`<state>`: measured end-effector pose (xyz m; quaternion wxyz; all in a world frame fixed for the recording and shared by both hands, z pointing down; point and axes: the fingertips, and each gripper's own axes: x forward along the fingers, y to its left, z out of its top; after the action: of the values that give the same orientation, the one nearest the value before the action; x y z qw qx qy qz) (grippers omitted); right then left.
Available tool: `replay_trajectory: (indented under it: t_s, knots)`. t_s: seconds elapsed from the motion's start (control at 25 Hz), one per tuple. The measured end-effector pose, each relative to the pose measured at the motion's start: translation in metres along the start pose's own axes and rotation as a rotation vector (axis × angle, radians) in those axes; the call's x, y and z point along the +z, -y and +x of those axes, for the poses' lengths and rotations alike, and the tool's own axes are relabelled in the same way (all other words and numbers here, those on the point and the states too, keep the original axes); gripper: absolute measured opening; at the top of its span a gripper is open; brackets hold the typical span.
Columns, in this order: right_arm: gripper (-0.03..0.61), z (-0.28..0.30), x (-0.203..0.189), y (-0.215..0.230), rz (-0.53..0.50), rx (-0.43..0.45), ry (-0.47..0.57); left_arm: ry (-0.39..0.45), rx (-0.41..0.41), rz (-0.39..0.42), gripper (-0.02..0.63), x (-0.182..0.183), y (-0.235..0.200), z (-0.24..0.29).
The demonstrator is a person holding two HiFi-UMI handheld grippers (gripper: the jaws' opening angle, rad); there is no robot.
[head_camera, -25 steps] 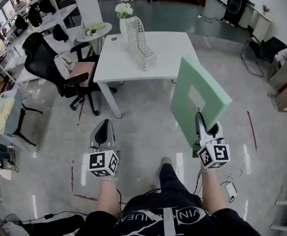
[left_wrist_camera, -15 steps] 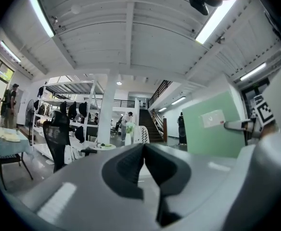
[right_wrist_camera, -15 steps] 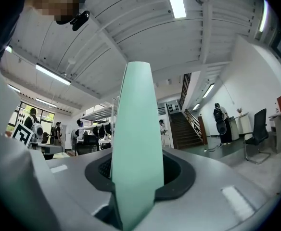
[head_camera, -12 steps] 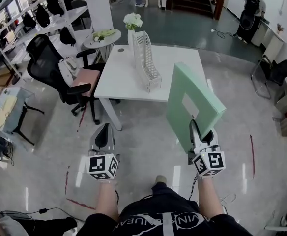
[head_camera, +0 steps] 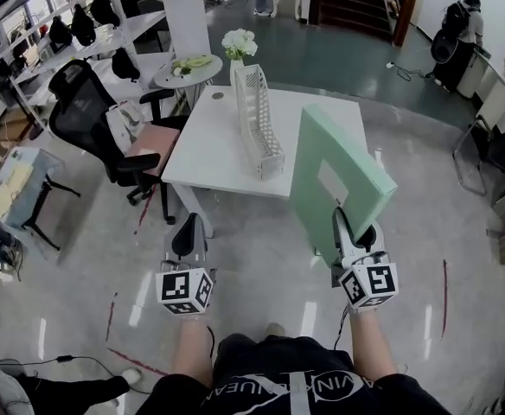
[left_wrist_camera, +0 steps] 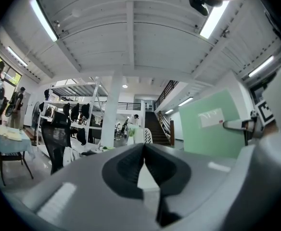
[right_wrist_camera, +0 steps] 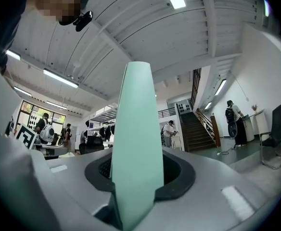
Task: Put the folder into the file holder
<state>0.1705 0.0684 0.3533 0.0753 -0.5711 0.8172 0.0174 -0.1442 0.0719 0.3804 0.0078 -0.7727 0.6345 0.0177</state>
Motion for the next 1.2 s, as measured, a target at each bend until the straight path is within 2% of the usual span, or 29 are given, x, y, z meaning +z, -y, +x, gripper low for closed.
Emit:
replay_trajectory:
  t_s: [0.48, 0.68, 0.92, 1.2]
  knots:
    - [0.17, 0.063, -0.006, 0.01, 0.028, 0.042, 0.007, -0.061, 0.02, 0.011, 0.0, -0.024, -0.017, 0.043]
    - [0.17, 0.115, 0.008, 0.014, 0.007, 0.069, 0.03, -0.078, 0.012, -0.002, 0.0, -0.039, -0.03, 0.102]
    - [0.17, 0.176, 0.027, 0.014, 0.034, 0.077, 0.064, -0.048, -0.034, 0.016, 0.0, -0.021, -0.044, 0.169]
    - [0.17, 0.227, 0.027, 0.012, 0.046, 0.068, 0.072, -0.051, -0.078, -0.002, 0.0, -0.022, -0.052, 0.219]
